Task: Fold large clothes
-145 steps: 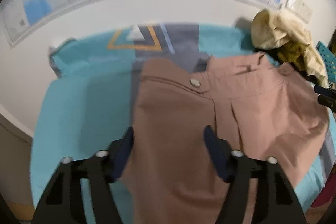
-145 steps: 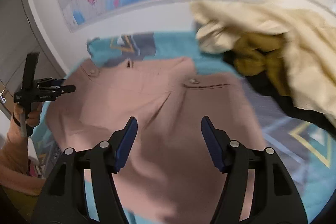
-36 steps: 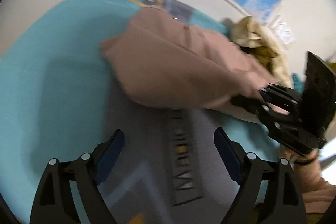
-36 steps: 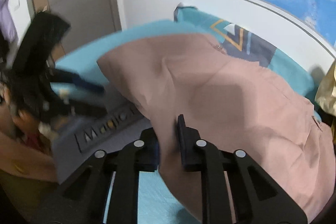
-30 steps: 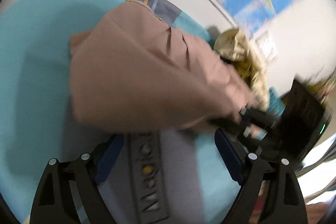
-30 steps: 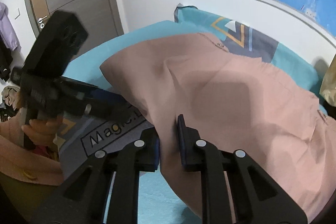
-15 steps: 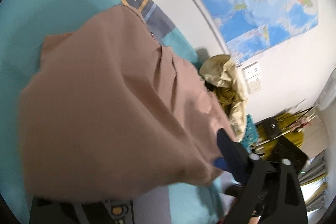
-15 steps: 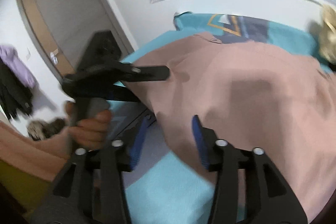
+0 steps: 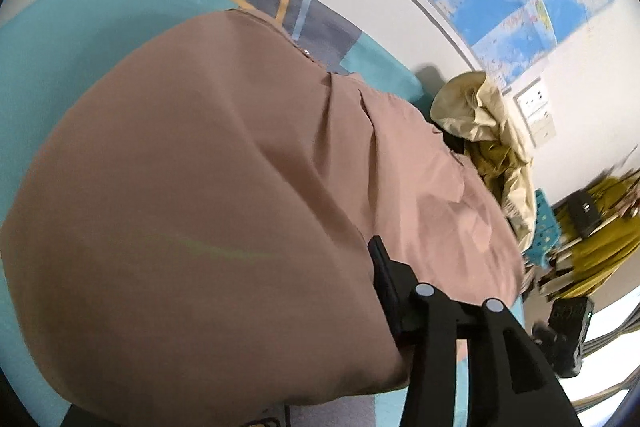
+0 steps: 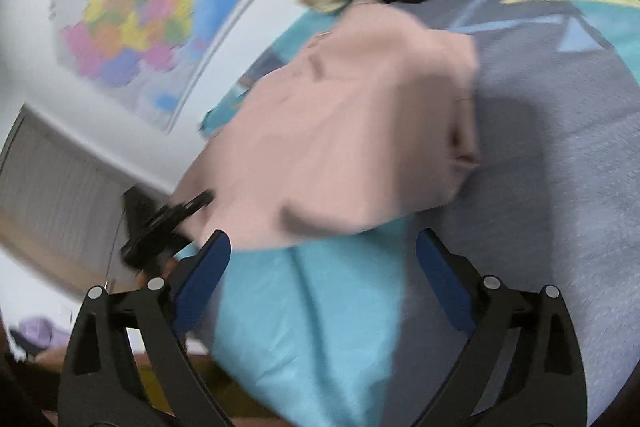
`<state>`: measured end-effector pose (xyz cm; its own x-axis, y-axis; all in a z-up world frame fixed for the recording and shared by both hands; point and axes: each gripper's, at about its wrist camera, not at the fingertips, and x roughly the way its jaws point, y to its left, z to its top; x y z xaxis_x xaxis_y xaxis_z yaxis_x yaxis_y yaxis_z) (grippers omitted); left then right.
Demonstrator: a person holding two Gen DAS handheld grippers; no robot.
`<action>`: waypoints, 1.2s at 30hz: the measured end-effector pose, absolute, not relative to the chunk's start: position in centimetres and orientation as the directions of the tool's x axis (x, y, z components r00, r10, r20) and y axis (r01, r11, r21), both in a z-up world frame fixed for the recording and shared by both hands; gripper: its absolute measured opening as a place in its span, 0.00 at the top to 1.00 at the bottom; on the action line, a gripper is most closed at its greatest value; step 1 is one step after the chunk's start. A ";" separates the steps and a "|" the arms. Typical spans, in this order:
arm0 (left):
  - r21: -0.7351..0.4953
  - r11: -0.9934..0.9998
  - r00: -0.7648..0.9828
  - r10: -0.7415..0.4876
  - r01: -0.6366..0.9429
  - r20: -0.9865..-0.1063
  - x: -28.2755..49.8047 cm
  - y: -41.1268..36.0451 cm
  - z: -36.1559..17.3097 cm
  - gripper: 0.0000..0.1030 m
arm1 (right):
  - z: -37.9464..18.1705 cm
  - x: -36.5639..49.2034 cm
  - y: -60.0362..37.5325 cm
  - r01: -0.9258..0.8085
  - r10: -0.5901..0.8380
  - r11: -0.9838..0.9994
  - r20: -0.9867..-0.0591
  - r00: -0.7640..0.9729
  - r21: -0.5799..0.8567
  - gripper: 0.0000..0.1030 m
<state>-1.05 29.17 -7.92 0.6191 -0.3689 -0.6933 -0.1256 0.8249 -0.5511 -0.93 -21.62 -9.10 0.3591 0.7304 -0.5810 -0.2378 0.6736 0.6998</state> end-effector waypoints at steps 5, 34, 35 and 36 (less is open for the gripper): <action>-0.550 0.829 0.620 -0.381 -0.100 -0.686 -1.0 29.1 -7.8 0.47 | -8.9 0.4 -19.5 -0.242 0.665 0.734 -0.601 0.443 0.634 0.09; -0.383 0.910 0.616 -0.212 -0.159 -0.759 1.1 27.6 -8.0 0.56 | -10.0 6.4 -15.7 -0.211 0.645 0.739 -0.581 0.496 0.640 0.32; -0.385 0.909 0.617 -0.212 -0.159 -0.758 1.1 27.6 -8.0 0.55 | -9.9 6.4 -15.5 -0.210 0.640 0.744 -0.584 0.499 0.635 0.31; -0.387 0.908 0.619 -0.212 -0.162 -0.756 1.2 27.7 -8.0 0.55 | -9.9 6.6 -15.4 -0.209 0.636 0.746 -0.585 0.503 0.632 0.31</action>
